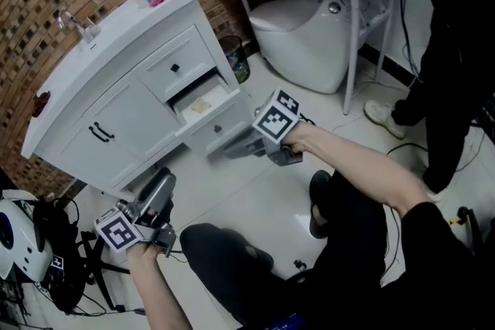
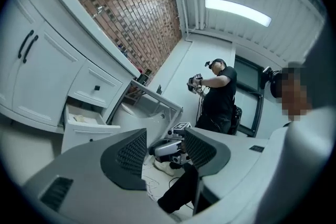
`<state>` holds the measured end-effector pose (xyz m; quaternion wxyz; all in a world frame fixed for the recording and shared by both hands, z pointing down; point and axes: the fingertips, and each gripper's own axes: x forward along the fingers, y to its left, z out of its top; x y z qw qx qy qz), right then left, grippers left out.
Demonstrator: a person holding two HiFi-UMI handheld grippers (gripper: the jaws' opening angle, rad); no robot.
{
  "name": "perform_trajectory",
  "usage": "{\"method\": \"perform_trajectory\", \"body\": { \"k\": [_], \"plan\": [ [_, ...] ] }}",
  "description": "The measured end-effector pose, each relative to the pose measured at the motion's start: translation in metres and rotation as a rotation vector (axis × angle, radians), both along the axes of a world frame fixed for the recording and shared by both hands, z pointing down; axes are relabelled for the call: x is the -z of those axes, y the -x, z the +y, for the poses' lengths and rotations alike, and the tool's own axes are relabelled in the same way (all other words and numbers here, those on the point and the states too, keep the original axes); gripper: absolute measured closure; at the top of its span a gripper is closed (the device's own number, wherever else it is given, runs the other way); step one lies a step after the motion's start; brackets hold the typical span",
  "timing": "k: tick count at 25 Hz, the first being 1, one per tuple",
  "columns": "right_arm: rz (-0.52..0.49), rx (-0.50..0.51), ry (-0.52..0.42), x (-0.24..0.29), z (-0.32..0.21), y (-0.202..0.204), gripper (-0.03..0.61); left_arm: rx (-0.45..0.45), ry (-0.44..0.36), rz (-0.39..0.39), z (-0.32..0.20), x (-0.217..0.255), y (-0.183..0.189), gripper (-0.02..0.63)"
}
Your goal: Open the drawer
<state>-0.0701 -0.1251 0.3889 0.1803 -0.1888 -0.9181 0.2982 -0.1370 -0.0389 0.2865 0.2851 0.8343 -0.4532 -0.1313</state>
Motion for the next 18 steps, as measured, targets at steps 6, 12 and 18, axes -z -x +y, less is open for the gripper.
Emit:
{"method": "perform_trajectory", "body": {
  "k": [6, 12, 18],
  "plan": [
    [-0.028, 0.028, -0.01, 0.009, 0.007, 0.001, 0.515, 0.045, 0.029, -0.227, 0.032, 0.022, 0.022, 0.394],
    [-0.05, 0.06, -0.043, 0.013, 0.013, 0.001, 0.515, -0.031, -0.019, -0.105, 0.022, 0.021, -0.018, 0.394],
    [-0.039, 0.03, -0.018, 0.008, 0.004, -0.009, 0.515, -0.167, -0.001, 0.057, -0.025, -0.017, -0.071, 0.394]
  ]
}}
